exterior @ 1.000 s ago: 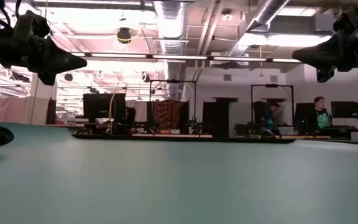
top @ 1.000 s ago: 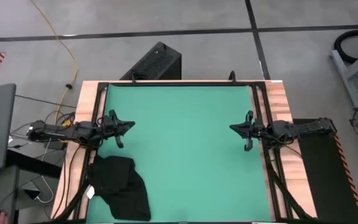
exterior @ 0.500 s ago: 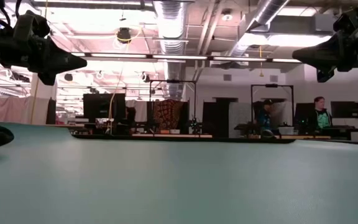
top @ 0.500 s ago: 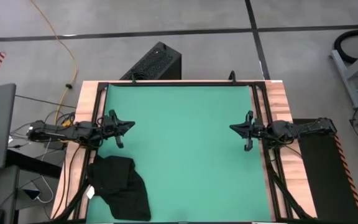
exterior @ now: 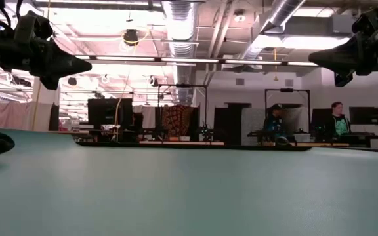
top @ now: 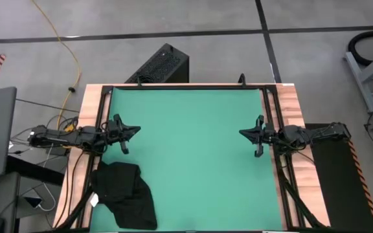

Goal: Roll towel into tight, uniform cylinder

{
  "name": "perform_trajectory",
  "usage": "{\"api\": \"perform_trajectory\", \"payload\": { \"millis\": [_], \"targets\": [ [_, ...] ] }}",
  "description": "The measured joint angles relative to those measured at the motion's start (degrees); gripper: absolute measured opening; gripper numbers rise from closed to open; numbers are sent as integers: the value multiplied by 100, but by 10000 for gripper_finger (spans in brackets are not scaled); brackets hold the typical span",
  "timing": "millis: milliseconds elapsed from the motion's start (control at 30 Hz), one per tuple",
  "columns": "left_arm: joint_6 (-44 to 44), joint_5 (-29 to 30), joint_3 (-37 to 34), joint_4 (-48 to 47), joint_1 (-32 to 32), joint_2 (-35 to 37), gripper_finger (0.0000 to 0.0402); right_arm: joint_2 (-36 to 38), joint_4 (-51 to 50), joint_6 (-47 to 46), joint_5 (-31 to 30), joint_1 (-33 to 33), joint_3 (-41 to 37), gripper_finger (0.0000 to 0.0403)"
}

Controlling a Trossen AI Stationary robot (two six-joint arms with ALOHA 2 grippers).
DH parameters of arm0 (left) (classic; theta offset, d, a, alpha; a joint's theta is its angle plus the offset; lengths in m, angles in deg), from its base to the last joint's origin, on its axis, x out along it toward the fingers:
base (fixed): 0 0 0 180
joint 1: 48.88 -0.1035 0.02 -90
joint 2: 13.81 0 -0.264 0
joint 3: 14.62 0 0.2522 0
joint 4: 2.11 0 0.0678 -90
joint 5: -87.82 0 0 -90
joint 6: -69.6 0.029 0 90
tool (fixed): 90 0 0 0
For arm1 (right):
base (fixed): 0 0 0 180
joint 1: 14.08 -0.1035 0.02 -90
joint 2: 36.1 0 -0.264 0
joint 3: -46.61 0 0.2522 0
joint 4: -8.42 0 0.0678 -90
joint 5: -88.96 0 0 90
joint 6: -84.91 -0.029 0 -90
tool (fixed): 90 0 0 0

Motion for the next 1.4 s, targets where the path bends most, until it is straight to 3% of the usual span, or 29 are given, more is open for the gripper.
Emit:
{"api": "perform_trajectory", "payload": {
  "millis": [400,567,767,900,1167,1400],
  "targets": [
    [-55,0,0,0,0,-2,0,-1,103,362,-261,89,0,27],
    [30,-20,0,0,-13,0,0,10,222,-450,-264,115,0,27],
    [-570,36,0,19,-13,4,0,10,215,-1225,-264,113,0,27],
    [-584,295,0,103,-13,4,0,10,177,-969,-319,123,0,27],
    [-214,313,0,68,-15,4,0,10,167,-762,-321,154,0,27],
    [-462,315,0,101,-15,4,0,6,478,-596,-302,154,8,27]
  ]
}}
